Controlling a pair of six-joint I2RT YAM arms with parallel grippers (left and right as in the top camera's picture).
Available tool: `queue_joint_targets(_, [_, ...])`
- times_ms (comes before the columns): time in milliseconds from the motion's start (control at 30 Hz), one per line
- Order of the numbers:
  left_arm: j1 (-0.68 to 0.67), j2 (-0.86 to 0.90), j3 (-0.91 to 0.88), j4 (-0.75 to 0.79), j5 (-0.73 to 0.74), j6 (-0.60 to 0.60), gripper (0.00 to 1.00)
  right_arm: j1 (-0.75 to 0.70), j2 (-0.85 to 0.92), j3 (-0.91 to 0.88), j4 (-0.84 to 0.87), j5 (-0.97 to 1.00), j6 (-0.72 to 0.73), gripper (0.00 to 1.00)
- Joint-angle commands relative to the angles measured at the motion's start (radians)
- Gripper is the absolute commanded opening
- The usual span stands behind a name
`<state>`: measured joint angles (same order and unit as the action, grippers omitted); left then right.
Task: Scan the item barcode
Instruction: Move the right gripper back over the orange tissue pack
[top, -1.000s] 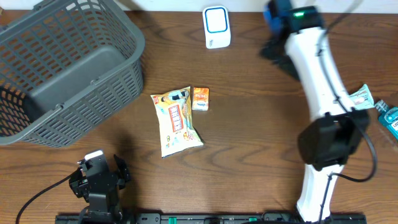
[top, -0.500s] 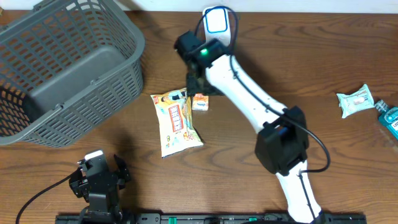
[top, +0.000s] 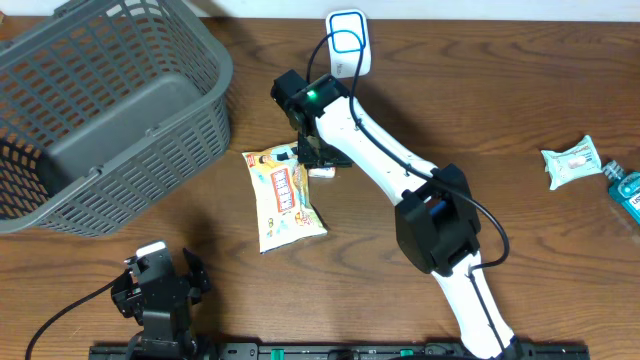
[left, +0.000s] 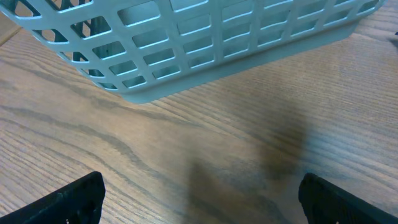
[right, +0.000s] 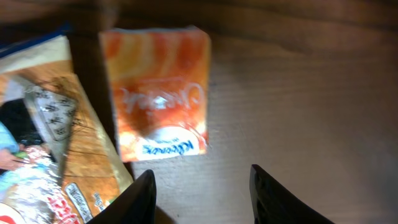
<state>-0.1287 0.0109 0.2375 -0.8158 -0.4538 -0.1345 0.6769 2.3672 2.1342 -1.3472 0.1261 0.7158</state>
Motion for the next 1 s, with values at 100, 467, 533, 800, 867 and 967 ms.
queue_joint_targets(100, [-0.002,-0.006,-0.019,-0.043,-0.002,-0.009,1.0,-0.015,-0.025,0.002,-0.083,0.036,0.088,0.4])
queue_joint_targets(467, [-0.002,-0.006,-0.019,-0.043,-0.002,-0.009,1.0,0.02,-0.308,0.002,-0.348,0.392,0.261,0.76])
queue_joint_targets(533, [-0.002,-0.006,-0.019,-0.043,-0.002,-0.01,1.0,0.031,-0.366,-0.005,-0.351,0.441,0.26,0.78])
queue_joint_targets(800, [-0.002,-0.006,-0.019,-0.043,-0.002,-0.009,1.0,0.013,-0.549,-0.153,-0.285,0.504,0.26,0.99])
queue_joint_targets(867, [-0.002,-0.006,-0.019,-0.043,-0.002,-0.009,1.0,0.004,-0.58,-0.254,-0.156,0.434,0.24,0.99])
queue_joint_targets(967, [-0.002,-0.006,-0.019,-0.043,-0.002,-0.009,1.0,0.002,-0.58,-0.383,0.058,0.33,0.108,0.99])
